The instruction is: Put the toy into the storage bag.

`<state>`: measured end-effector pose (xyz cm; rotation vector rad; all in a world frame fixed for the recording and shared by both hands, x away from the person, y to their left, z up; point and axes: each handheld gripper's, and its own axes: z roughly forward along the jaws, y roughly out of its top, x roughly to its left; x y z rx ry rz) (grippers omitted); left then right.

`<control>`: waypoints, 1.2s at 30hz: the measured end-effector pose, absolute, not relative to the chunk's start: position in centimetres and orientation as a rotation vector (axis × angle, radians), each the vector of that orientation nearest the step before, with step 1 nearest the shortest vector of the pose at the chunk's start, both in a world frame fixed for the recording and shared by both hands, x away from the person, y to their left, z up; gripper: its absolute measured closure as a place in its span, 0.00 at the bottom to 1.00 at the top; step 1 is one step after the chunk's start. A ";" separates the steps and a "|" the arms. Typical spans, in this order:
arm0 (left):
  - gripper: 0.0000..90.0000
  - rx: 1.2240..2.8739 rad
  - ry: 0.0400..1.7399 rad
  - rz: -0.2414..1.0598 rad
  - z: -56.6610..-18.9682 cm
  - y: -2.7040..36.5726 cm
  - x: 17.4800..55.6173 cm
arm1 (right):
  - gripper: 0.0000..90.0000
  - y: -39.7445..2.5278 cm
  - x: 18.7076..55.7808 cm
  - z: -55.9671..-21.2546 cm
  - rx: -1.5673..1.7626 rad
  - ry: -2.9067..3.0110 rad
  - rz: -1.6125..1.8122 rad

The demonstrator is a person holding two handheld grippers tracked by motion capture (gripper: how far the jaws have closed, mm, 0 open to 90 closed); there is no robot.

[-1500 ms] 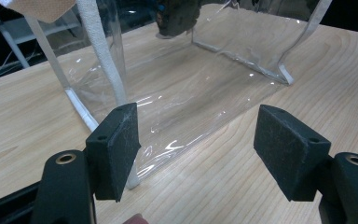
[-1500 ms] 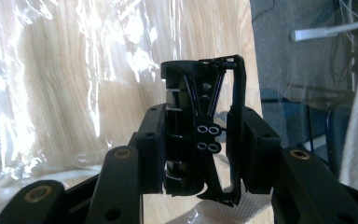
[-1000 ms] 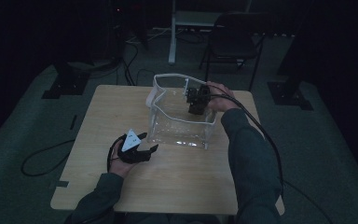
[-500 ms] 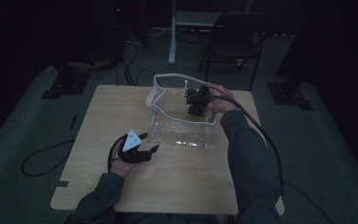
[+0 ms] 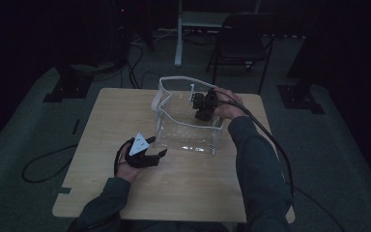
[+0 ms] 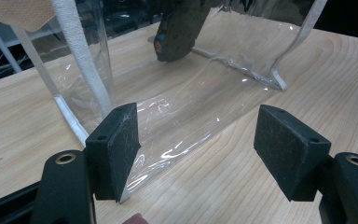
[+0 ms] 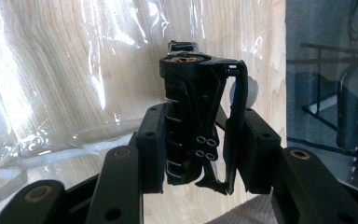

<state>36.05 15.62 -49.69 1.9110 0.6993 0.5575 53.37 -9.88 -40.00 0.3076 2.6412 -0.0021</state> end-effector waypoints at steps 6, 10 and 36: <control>0.35 1.921 0.689 0.552 -49.9 15.3 36.1 | 0.65 -9.7 53.0 -40.0 0.326 2.632 -0.025; 0.35 1.920 0.688 0.550 -49.9 15.3 36.1 | 0.65 -9.3 53.0 -40.0 0.326 2.616 -0.052; 0.34 1.919 0.687 0.553 -49.8 15.3 35.9 | 0.61 -8.1 52.6 -39.7 0.409 2.760 -0.022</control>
